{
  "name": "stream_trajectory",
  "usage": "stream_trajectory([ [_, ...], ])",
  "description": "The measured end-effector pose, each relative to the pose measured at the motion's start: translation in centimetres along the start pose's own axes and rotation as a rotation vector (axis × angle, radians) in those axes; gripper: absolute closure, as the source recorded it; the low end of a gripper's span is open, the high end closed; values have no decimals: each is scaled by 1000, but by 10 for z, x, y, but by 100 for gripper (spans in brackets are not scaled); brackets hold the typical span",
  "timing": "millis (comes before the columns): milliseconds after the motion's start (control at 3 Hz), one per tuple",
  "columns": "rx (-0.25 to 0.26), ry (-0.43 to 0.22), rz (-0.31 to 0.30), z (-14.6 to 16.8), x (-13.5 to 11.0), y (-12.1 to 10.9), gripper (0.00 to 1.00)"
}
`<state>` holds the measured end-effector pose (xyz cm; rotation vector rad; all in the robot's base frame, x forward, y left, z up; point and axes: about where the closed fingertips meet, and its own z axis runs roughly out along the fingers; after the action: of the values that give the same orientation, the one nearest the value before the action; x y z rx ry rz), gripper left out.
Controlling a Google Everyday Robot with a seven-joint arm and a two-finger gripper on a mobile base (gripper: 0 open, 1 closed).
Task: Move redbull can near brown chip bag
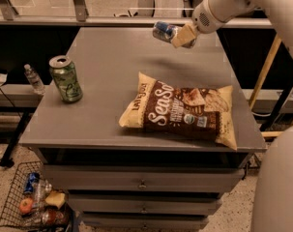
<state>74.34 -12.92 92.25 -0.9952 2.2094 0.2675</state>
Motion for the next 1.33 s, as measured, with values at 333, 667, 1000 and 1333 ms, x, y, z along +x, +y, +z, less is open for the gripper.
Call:
stream_trajectory([
  [333,-189,-13,-167,-12,-3,43,100],
  [667,-257,19,-253,-16,7,59,100],
  [1000,-257,20,-253,-16,7,58,100],
  [1333,-305,110,-347,-15,27,67,100],
])
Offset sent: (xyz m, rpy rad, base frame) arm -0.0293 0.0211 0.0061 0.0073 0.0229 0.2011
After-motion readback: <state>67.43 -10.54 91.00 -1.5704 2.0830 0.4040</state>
